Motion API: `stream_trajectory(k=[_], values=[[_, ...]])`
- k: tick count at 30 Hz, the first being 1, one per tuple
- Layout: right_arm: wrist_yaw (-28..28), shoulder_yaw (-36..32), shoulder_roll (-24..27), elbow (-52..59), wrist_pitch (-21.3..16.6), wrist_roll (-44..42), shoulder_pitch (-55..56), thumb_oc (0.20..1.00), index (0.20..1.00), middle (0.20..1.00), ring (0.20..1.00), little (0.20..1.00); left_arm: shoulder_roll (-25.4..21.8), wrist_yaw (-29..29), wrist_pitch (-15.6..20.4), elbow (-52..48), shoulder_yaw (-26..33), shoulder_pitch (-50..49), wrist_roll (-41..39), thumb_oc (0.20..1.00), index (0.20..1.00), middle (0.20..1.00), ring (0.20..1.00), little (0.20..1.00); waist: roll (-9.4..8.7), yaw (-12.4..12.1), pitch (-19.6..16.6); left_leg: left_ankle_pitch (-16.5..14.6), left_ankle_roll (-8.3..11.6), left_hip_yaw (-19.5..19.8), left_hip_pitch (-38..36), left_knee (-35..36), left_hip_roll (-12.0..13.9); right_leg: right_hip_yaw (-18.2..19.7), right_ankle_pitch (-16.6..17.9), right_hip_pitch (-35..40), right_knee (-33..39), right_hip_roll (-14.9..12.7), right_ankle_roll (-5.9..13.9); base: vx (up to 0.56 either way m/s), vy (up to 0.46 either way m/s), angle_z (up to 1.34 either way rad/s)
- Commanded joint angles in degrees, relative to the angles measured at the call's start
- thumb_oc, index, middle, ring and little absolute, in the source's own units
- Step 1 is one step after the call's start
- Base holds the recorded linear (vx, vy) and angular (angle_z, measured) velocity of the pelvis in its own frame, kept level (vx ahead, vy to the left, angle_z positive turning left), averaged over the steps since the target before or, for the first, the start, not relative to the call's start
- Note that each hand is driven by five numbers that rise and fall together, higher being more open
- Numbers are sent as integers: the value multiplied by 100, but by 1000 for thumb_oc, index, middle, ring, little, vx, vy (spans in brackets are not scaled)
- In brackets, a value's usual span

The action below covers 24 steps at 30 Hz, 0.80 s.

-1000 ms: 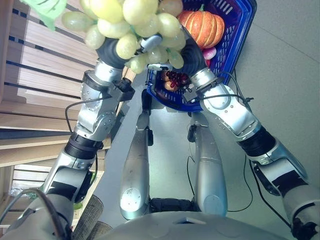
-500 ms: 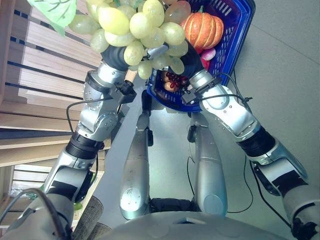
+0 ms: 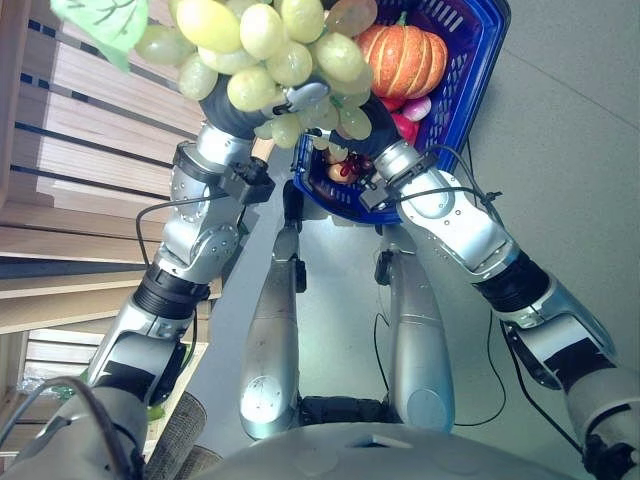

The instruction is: Pick up fruits and vegetables into the basket

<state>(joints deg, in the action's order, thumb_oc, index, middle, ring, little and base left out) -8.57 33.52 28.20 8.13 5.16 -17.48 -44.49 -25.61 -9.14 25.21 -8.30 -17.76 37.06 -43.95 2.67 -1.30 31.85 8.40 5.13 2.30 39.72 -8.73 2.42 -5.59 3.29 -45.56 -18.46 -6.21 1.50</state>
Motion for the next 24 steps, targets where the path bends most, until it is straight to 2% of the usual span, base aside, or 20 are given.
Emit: stream_trajectory(k=[1, 2, 5, 8, 10, 17, 24], values=[[18, -12, -283, 373, -297, -284, -220, 200, 200, 200, 200, 200, 41, 807, 448, -529, 96, 143, 485, 1000, 1000, 1000, 1000, 1000, -115, -34, -206, -390, -372, -263, 5, -70, -617, -373, -400, 518, 252, 424, 60, 0, 0, 0], [-36, -4, -295, 316, -362, -364, -188, 200, 200, 200, 200, 200, 34, 1344, 495, -396, 163, 78, 693, 1000, 1000, 1000, 1000, 1000, -115, -45, -206, -400, -373, -255, -6, -72, -618, -375, -416, 528, 246, 423, 61, 0, 0, 0], [-155, -59, -336, 211, -450, -453, -148, 200, 200, 200, 200, 200, 36, 2110, 541, -166, 270, 12, 1055, 1000, 1000, 1000, 1000, 1000, -110, -59, -206, -421, -376, -230, 22, -127, -635, -397, -440, 510, 218, 407, 57, 0, 0, 0], [-190, -121, -367, 160, -498, -479, -106, 200, 200, 200, 200, 200, 77, 2261, 564, -70, 371, -61, 1063, 1000, 1000, 1000, 1000, 1000, -111, -70, -206, -424, -373, -213, 25, -143, -643, -410, -453, 516, 206, 403, 53, 0, 0, 0], [-329, -275, -408, 17, -671, -600, -9, 200, 200, 200, 200, 200, 121, 2825, 535, 104, 530, -148, 1384, 1000, 1000, 1000, 1000, 1000, -101, -85, -206, -425, -365, -196, 46, -176, -649, -425, -478, 507, 169, 391, 46, 0, 0, 0], [-651, -633, -431, -218, -1016, -920, 143, 200, 200, 200, 200, 200, 132, 3504, 374, 714, 759, -110, 1858, 1000, 1000, 1000, 1000, 1000, -106, -43, -206, -430, -341, -233, 64, -228, -630, -430, -509, 467, 85, 399, 56, 0, 0, 0], [-844, -1010, -389, -390, -1316, -945, 428, 200, 200, 200, 200, 200, 168, 3707, 408, 1300, 911, -244, 1834, 1000, 1000, 1000, 1000, 1000, -106, 36, -206, -447, -323, -297, 76, -255, -589, -387, -526, 423, 28, 423, 73, 0, 0, 0]])
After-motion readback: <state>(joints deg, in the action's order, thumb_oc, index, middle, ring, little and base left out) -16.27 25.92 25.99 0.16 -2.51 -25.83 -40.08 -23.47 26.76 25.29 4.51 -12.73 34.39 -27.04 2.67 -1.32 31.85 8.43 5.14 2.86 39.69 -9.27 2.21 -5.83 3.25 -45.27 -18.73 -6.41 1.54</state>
